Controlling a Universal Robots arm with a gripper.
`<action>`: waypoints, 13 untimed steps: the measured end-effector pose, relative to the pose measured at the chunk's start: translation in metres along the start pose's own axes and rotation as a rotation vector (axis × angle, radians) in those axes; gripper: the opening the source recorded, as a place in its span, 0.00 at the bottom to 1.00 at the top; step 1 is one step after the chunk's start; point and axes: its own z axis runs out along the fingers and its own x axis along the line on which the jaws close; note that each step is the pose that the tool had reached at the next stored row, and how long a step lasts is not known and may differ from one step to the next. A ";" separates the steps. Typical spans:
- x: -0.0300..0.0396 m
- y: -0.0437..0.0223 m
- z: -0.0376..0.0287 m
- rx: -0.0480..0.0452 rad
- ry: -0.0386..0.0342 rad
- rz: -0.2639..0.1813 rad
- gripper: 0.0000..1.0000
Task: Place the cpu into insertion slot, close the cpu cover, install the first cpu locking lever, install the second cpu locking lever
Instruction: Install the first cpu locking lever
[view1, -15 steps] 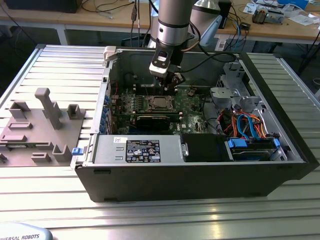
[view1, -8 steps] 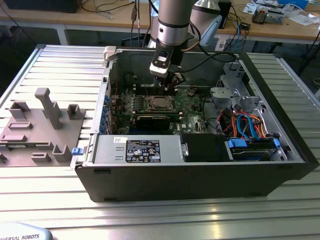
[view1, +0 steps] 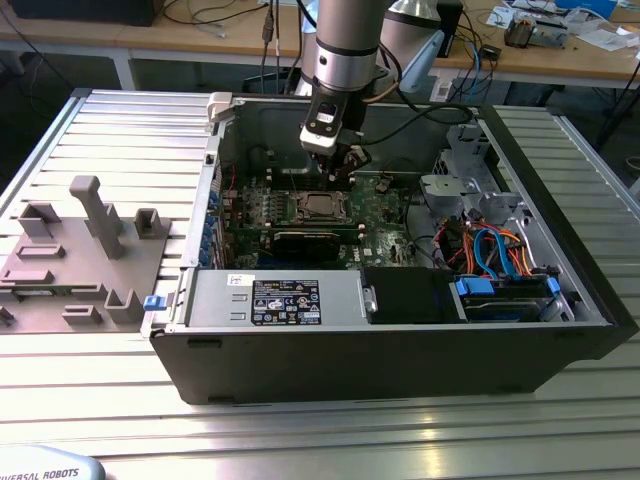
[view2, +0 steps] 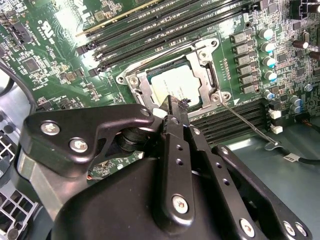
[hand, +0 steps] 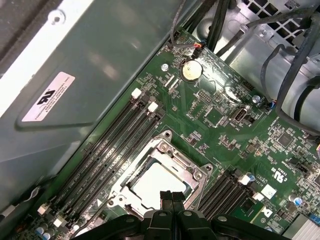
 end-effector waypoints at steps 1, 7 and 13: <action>0.0000 0.0000 0.0000 0.0000 -0.0001 -0.002 0.11; 0.0000 0.0000 0.0000 -0.0001 -0.0004 -0.014 0.11; 0.0000 0.0000 0.0000 -0.0001 -0.0005 -0.022 0.11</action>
